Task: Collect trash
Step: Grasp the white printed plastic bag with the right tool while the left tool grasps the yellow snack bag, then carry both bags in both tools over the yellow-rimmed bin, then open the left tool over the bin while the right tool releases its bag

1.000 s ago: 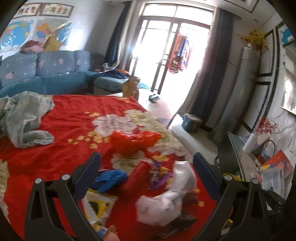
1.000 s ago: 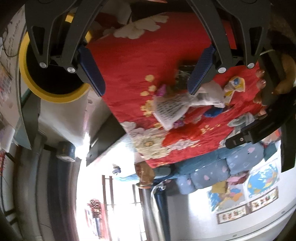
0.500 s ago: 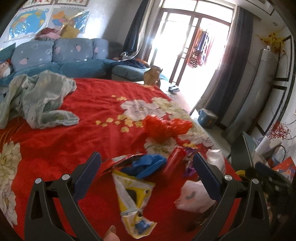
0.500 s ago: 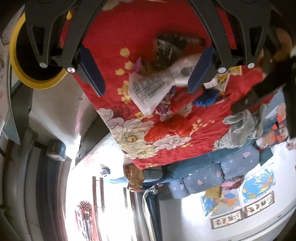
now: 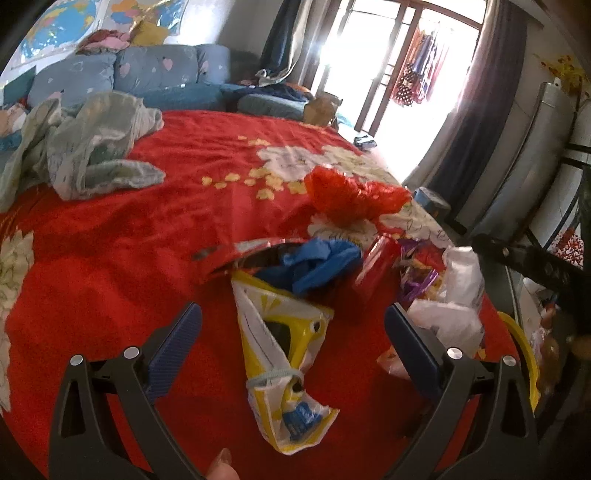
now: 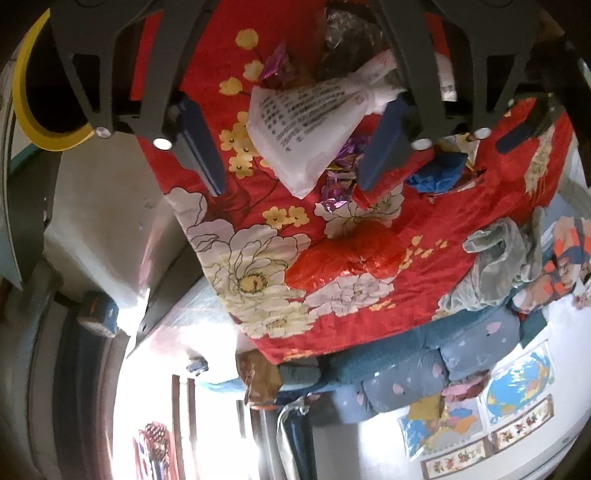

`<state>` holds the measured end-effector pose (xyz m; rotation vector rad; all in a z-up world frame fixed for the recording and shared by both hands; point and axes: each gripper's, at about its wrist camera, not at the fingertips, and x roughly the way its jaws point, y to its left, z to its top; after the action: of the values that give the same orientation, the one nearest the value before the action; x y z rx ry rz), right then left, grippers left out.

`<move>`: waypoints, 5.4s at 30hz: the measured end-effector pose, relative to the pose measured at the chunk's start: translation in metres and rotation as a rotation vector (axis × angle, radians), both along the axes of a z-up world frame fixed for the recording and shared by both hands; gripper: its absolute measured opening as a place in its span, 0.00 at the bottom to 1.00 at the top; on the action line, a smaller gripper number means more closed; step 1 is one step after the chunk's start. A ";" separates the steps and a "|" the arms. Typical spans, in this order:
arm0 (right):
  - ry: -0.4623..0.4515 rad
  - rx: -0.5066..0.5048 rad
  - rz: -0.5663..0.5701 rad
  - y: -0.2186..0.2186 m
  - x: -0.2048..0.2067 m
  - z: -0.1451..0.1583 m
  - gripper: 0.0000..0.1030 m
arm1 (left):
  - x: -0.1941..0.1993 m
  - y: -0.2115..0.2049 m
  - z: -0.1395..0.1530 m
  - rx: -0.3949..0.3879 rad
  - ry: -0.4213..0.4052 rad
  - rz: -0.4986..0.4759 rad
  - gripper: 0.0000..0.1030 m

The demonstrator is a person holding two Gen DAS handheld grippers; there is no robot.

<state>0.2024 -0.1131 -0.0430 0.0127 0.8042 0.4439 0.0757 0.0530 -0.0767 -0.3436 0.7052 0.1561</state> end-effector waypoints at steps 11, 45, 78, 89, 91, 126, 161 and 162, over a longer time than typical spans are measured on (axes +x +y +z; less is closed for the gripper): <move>0.103 0.033 0.062 0.005 0.018 -0.018 0.21 | -0.007 -0.012 -0.014 -0.021 0.045 0.040 0.79; -0.158 0.224 -0.057 -0.055 -0.035 0.065 0.08 | -0.032 -0.040 0.050 -0.009 -0.196 -0.058 0.38; -0.256 0.226 -0.331 -0.163 -0.054 0.089 0.08 | -0.022 -0.114 0.085 0.022 -0.278 -0.327 0.37; -0.266 0.171 -0.453 -0.204 -0.064 0.077 0.08 | -0.011 -0.143 0.088 0.039 -0.282 -0.405 0.37; -0.271 0.166 -0.475 -0.213 -0.065 0.075 0.08 | -0.009 -0.149 0.088 0.042 -0.282 -0.420 0.37; -0.175 0.022 -0.748 -0.304 -0.067 0.001 0.08 | 0.015 -0.266 0.046 0.100 -0.191 -0.699 0.37; -0.090 0.075 -0.820 -0.328 -0.062 -0.043 0.30 | 0.070 -0.340 -0.024 0.066 -0.039 -0.850 0.76; -0.091 0.091 -0.814 -0.328 -0.062 -0.042 0.34 | 0.070 -0.339 -0.023 0.057 -0.045 -0.851 0.79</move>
<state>0.1402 -0.4407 -0.0847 0.3883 0.6242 -0.2895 0.1458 -0.2860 -0.0996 0.0276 0.7481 -0.6359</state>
